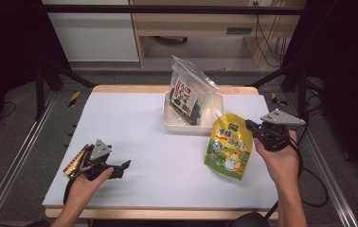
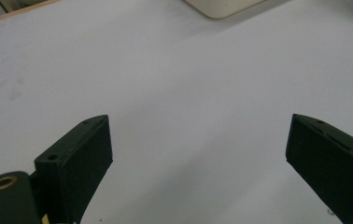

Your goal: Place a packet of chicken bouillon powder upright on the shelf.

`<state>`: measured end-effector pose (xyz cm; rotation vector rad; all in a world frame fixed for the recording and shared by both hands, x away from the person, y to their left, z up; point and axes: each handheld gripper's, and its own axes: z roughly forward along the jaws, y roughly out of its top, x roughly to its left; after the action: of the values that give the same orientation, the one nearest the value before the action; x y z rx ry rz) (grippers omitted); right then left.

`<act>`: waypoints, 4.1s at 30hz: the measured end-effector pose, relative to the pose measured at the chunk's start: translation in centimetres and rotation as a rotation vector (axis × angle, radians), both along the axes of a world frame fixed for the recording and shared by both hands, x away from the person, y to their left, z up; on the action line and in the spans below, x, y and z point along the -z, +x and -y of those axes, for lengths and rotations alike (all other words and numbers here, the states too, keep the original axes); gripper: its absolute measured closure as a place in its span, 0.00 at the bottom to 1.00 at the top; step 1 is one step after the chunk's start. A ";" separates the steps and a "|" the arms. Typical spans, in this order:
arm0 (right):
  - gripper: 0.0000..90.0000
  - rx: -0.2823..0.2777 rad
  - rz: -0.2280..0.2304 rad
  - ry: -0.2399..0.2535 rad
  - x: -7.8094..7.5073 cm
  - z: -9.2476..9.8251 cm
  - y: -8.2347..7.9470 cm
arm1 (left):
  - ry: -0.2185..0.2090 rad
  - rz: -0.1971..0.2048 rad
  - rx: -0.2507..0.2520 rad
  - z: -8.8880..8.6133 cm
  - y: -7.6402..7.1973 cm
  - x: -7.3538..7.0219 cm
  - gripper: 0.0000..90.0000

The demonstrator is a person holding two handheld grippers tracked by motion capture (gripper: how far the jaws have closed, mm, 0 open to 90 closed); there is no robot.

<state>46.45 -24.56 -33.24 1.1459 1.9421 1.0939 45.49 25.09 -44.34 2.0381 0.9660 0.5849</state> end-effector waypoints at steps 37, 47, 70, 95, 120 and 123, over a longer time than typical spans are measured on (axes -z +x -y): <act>1.00 -0.416 0.042 -0.165 -4.4 -10.9 0.7 | 0.034 0.030 0.238 3.7 0.8 -7.0 0.12; 1.00 -0.505 0.053 -0.153 -4.4 -13.1 0.6 | 0.067 0.044 0.286 5.2 1.6 -8.9 0.16; 1.00 -0.670 0.053 -0.153 -4.3 -16.7 -0.1 | 0.150 -0.003 0.403 8.6 5.6 -9.3 0.22; 1.00 -0.638 0.046 -0.176 -4.3 -14.4 0.2 | 0.201 -0.058 0.536 10.4 6.4 -10.3 0.75; 0.75 -0.617 -0.039 -0.297 -2.7 -13.6 2.0 | 0.334 -0.030 0.603 11.6 5.6 -12.8 0.78; 0.65 -0.620 -0.036 -0.319 -2.7 -13.7 2.5 | 0.332 -0.029 0.603 11.9 5.6 -12.9 0.78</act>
<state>48.96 -10.90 -30.55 0.3953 2.4696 0.9986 51.06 13.21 -31.47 2.4822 0.2357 0.3996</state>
